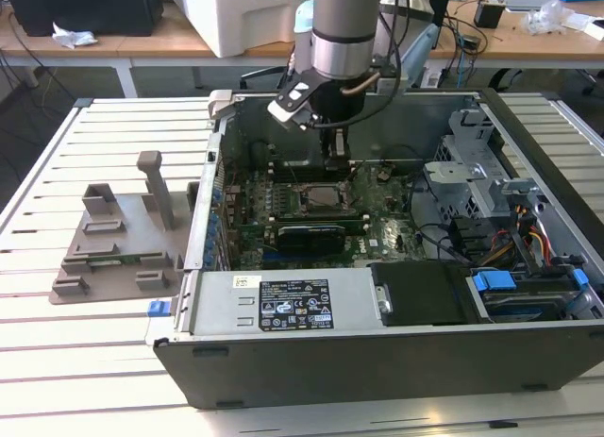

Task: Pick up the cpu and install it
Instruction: 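Place the cpu into insertion slot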

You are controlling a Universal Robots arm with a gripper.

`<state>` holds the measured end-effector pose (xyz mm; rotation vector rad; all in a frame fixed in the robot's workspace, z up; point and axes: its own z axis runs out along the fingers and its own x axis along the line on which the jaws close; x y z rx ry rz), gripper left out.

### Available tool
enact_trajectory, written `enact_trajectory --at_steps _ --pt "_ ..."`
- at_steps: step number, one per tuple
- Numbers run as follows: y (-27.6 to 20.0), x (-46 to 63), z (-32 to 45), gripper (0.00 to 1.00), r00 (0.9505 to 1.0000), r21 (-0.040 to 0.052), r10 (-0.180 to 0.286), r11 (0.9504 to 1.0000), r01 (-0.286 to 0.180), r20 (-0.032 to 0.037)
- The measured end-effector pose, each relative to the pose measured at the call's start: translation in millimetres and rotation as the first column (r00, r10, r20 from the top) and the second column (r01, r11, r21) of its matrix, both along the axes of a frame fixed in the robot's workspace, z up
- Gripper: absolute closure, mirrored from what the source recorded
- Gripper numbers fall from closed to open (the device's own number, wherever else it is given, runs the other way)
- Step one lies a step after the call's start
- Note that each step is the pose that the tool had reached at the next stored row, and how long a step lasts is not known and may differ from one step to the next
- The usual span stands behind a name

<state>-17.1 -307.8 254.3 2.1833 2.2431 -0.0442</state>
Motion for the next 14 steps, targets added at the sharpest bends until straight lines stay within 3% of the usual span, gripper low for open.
enact_trajectory --at_steps 4,6,14 --pt "0.0 0.0 25.2 0.89 1.0000 0.0001 0.000 1.0000 0.000 0.0000" --pt "0.1 0.0 49.5 0.89 1.0000 -0.0002 0.000 1.0000 0.000 -0.0001" --pt "0.1 0.0 51.3 0.89 1.0000 0.0011 0.000 1.0000 0.000 0.0000"
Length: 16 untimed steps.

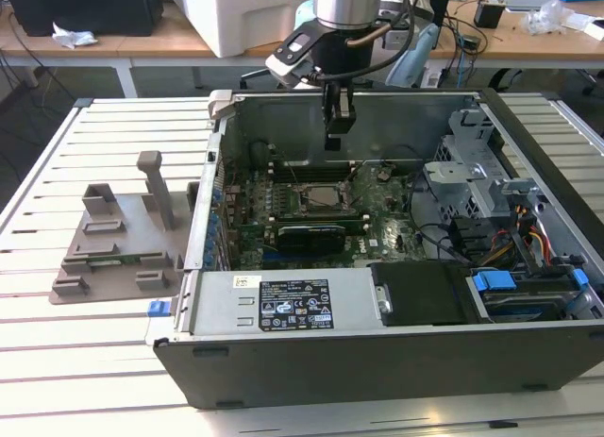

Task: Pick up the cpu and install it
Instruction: 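Place the cpu into insertion slot, then close the cpu cover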

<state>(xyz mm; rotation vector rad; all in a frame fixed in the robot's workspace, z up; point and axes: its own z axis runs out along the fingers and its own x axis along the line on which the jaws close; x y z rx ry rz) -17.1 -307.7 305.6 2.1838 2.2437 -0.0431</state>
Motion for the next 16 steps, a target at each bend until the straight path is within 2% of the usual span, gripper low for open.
enact_trajectory --at_steps 5,6,8,11,13,14,16 --pt "0.0 0.9 0.0 0.89 1.0000 0.0010 0.000 1.0000 0.000 0.0000" --pt "0.1 8.1 0.0 0.89 1.0000 0.0009 0.000 1.0000 0.000 -0.0001" --pt "1.4 34.7 -0.2 0.89 1.0000 0.0004 0.000 1.0000 0.000 -0.0010" --pt "2.1 63.5 -0.3 0.89 1.0000 -0.0040 0.000 1.0000 0.000 -0.0015" --pt "3.1 76.8 -0.3 0.89 1.0000 -0.0046 0.000 1.0000 0.000 -0.0021" --pt "3.1 79.4 -1.7 0.89 1.0000 -0.0048 0.000 1.0000 0.000 -0.0033" --pt "3.1 81.8 -9.7 0.89 1.0000 -0.0048 0.000 1.0000 0.000 -0.0047"
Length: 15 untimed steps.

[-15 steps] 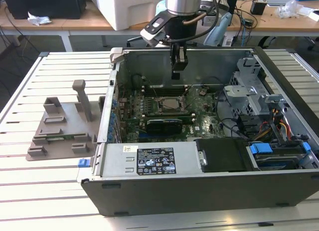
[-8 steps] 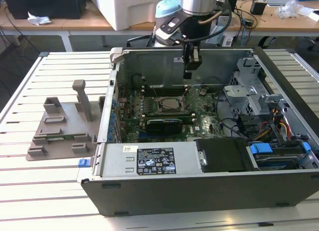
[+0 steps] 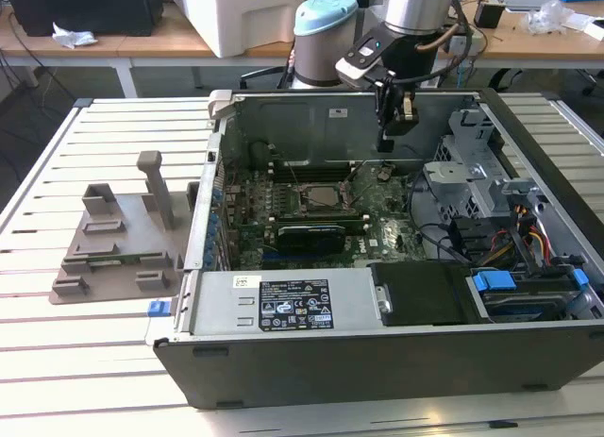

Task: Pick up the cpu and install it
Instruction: 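Close the cpu cover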

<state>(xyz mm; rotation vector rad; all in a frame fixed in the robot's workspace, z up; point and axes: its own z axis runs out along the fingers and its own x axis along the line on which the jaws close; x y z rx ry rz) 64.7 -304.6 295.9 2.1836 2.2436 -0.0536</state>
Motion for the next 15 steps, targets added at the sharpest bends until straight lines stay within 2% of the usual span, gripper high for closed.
enact_trajectory --at_steps 10,13,15 --pt "0.1 8.4 -27.1 0.89 1.0000 0.0001 0.000 1.0000 0.000 -0.0021" --pt "0.0 8.4 -33.9 0.89 1.0000 -0.0001 0.000 1.0000 0.000 -0.0021" --pt "0.1 4.5 -37.9 0.89 1.0000 -0.0002 0.000 1.0000 0.000 -0.0022"
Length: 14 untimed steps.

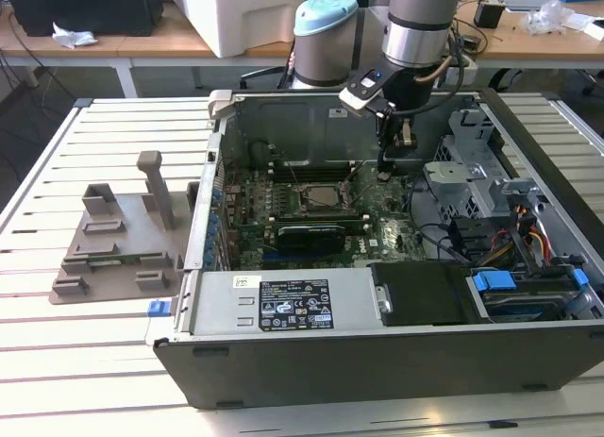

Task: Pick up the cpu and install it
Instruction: 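Close the cpu cover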

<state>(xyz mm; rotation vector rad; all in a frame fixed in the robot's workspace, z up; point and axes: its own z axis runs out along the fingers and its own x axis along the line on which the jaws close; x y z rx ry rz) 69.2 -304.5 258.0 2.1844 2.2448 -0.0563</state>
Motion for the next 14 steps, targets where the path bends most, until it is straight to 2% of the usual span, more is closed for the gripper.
enact_trajectory --at_steps 7,14 --pt "-0.1 -19.5 -1.8 0.89 1.0000 0.0000 0.000 1.0000 0.000 0.0000" --pt "0.0 -31.2 -2.2 0.89 1.0000 0.0003 0.000 1.0000 0.000 0.0001"
